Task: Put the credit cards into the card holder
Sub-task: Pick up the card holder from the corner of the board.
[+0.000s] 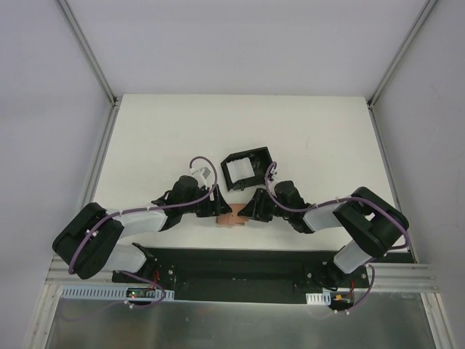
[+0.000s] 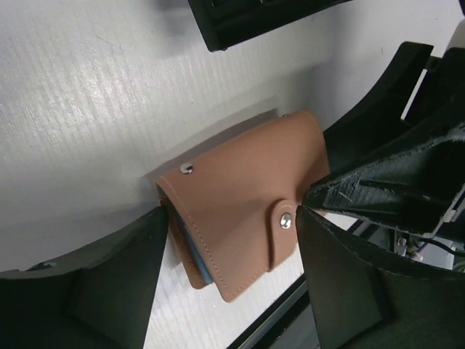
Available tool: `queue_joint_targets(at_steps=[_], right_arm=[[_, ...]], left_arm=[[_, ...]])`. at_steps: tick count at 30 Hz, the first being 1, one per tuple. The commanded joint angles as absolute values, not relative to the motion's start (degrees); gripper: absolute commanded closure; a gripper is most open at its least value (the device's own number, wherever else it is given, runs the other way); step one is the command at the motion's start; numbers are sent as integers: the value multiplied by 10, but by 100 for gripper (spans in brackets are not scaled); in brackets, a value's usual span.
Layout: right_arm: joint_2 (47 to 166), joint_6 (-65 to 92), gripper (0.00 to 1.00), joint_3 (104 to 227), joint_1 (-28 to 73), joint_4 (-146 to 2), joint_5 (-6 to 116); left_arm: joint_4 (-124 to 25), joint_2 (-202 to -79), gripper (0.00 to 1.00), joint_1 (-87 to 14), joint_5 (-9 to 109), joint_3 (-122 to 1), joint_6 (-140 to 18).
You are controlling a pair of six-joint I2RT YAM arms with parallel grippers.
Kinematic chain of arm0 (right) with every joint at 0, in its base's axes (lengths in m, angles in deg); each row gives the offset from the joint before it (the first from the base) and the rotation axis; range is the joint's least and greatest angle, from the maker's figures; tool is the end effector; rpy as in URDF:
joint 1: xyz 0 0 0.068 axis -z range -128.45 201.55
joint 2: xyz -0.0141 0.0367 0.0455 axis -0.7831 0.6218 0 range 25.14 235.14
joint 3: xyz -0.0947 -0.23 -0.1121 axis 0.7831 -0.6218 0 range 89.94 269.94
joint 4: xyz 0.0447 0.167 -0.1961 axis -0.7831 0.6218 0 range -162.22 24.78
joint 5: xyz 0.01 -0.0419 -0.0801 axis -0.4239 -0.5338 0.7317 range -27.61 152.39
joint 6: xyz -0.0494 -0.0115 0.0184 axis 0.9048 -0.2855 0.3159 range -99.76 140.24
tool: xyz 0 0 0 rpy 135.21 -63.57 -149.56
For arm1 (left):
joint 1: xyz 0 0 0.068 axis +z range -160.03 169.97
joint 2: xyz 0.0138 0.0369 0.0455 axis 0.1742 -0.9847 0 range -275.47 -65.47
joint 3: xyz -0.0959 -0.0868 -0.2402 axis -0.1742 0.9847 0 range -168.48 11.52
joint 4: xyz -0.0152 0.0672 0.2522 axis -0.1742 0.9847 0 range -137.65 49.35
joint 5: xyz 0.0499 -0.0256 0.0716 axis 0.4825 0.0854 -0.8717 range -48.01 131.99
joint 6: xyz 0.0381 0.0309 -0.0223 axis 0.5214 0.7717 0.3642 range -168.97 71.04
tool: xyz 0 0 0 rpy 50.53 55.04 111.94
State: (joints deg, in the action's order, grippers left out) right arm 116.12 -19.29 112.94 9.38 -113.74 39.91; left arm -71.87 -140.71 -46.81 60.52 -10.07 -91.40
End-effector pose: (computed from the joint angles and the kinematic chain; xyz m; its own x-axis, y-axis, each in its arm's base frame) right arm 0.1893 0.1898 0.1251 -0.8111 0.0588 -0.5819 -0.4638 0.5415 0.7012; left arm 0.1856 -0.1528 0.1541 -0.8230 -0.1835 -0.5375 0.3171 0.6368 -0.7029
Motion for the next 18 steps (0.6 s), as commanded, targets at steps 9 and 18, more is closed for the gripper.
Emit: queue_joint_targets(at_steps=[9, 18], right_arm=[[1160, -208, 52, 1112, 63, -1193, 435], [1084, -176, 38, 1095, 66, -1108, 487]], left_arm=[[-748, -1431, 84, -488, 620, -93, -944], [-737, -1432, 100, -488, 614, -93, -923]])
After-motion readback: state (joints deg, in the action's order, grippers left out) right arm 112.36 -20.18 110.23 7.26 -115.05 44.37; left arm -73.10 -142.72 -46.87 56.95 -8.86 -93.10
